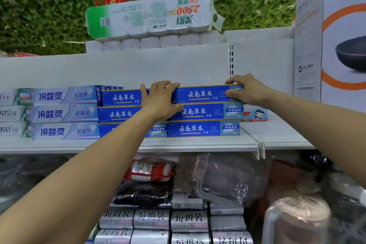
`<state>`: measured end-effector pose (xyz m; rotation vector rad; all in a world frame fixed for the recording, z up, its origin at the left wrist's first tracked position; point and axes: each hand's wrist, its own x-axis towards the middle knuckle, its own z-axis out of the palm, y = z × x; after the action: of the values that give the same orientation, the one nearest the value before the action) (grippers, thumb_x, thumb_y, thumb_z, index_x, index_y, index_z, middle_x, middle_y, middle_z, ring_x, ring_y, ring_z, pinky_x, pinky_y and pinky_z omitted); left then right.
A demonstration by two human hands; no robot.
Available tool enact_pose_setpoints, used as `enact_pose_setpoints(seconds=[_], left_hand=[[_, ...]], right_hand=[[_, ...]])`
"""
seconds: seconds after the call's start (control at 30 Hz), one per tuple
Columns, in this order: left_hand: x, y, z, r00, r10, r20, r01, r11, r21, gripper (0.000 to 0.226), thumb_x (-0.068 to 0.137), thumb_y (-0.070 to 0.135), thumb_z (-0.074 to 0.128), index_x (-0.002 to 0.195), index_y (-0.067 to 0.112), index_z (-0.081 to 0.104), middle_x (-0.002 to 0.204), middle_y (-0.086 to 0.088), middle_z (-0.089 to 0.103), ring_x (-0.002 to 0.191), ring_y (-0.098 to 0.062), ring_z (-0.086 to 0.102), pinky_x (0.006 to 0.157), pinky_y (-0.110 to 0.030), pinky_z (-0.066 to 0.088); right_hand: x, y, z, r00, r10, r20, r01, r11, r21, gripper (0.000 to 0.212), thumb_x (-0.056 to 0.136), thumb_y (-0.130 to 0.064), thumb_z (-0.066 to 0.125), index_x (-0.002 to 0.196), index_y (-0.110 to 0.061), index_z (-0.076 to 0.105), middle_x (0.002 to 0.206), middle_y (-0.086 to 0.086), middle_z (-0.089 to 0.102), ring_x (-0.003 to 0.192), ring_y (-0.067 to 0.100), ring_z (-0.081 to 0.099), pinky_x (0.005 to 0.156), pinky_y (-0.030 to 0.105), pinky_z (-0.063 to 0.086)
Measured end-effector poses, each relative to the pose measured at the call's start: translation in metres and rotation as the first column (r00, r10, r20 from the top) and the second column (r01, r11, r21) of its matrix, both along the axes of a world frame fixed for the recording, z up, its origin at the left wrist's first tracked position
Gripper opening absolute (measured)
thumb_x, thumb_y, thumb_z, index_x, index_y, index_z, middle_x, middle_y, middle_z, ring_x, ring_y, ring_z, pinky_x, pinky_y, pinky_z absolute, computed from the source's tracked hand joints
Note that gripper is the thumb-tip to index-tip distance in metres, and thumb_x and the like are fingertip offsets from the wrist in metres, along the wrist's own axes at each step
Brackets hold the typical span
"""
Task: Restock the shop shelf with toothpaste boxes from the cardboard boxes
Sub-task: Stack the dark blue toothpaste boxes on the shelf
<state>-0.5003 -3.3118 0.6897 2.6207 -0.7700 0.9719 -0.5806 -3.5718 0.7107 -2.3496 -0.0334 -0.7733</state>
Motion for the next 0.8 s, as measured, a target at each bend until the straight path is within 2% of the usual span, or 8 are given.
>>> enact_pose_setpoints(seconds=[0.2, 0.33, 0.43, 0.53, 0.63, 0.7, 0.8], left_hand=[[-0.007, -0.003, 0.001, 1.000, 0.020, -0.019, -0.021, 0.999, -0.029, 0.078, 0.085, 0.053, 0.061, 0.150, 0.033, 0.023, 0.157, 0.002, 0.024, 0.146, -0.020, 0.014, 0.117, -0.058, -0.006], [-0.014, -0.006, 0.000, 1.000, 0.029, -0.008, -0.030, 0.998, -0.061, 0.079, 0.086, 0.050, 0.061, 0.151, 0.031, 0.021, 0.158, 0.000, 0.022, 0.147, -0.021, 0.013, 0.118, -0.056, -0.003], [-0.025, -0.008, -0.006, 1.000, 0.016, 0.021, -0.013, 0.992, -0.126, 0.075, 0.087, 0.044, 0.062, 0.150, 0.029, 0.025, 0.157, -0.002, 0.023, 0.146, -0.022, 0.015, 0.119, -0.053, 0.001], [-0.039, -0.010, -0.013, 0.995, -0.018, 0.102, 0.039, 0.976, -0.213, 0.065, 0.087, 0.038, 0.063, 0.145, 0.024, 0.037, 0.151, -0.004, 0.035, 0.141, -0.024, 0.027, 0.118, -0.048, 0.014], [-0.061, -0.013, -0.025, 0.980, -0.032, 0.199, 0.087, 0.957, -0.278, 0.055, 0.087, 0.033, 0.063, 0.138, 0.020, 0.048, 0.139, -0.003, 0.048, 0.129, -0.023, 0.041, 0.109, -0.043, 0.032], [-0.078, -0.014, -0.037, 0.980, -0.029, 0.197, 0.093, 0.942, -0.323, 0.052, 0.087, 0.033, 0.063, 0.135, 0.021, 0.050, 0.135, -0.002, 0.050, 0.124, -0.022, 0.045, 0.101, -0.045, 0.041], [-0.100, -0.014, -0.060, 0.991, -0.074, 0.111, 0.111, 0.918, -0.380, 0.050, 0.087, 0.037, 0.063, 0.134, 0.026, 0.048, 0.134, 0.003, 0.049, 0.117, -0.020, 0.053, 0.090, -0.048, 0.049]], right_hand=[[0.002, 0.000, -0.001, 0.999, -0.037, -0.025, 0.036, 0.999, -0.010, 0.047, 0.091, -0.024, 0.064, 0.133, -0.018, 0.046, 0.135, 0.013, 0.041, 0.111, 0.025, 0.058, 0.065, 0.025, 0.054], [-0.001, 0.003, -0.005, 0.999, -0.022, -0.044, 0.021, 1.000, -0.021, 0.053, 0.091, -0.019, 0.064, 0.138, -0.018, 0.040, 0.136, 0.012, 0.040, 0.112, 0.024, 0.058, 0.064, 0.023, 0.053], [-0.008, 0.007, -0.008, 0.996, -0.086, -0.012, 0.086, 0.995, -0.048, 0.058, 0.092, -0.023, 0.063, 0.142, -0.017, 0.035, 0.140, 0.012, 0.030, 0.118, 0.027, 0.053, 0.082, 0.036, 0.056], [-0.025, 0.008, -0.012, 0.972, -0.197, 0.126, 0.215, 0.966, -0.143, 0.055, 0.091, -0.028, 0.061, 0.140, -0.019, 0.038, 0.142, 0.009, 0.029, 0.128, 0.026, 0.040, 0.096, 0.043, 0.048], [-0.049, 0.009, -0.021, 0.926, -0.261, 0.274, 0.332, 0.908, -0.257, 0.047, 0.092, -0.027, 0.057, 0.136, -0.021, 0.042, 0.138, 0.007, 0.038, 0.126, 0.024, 0.040, 0.092, 0.040, 0.041], [-0.065, 0.012, -0.031, 0.909, -0.256, 0.330, 0.363, 0.874, -0.323, 0.043, 0.092, -0.026, 0.054, 0.133, -0.020, 0.045, 0.133, 0.007, 0.045, 0.121, 0.025, 0.044, 0.089, 0.040, 0.040], [-0.091, 0.020, -0.053, 0.915, -0.215, 0.342, 0.346, 0.853, -0.391, 0.041, 0.091, -0.026, 0.054, 0.131, -0.019, 0.047, 0.130, 0.006, 0.047, 0.118, 0.024, 0.046, 0.090, 0.040, 0.039]])
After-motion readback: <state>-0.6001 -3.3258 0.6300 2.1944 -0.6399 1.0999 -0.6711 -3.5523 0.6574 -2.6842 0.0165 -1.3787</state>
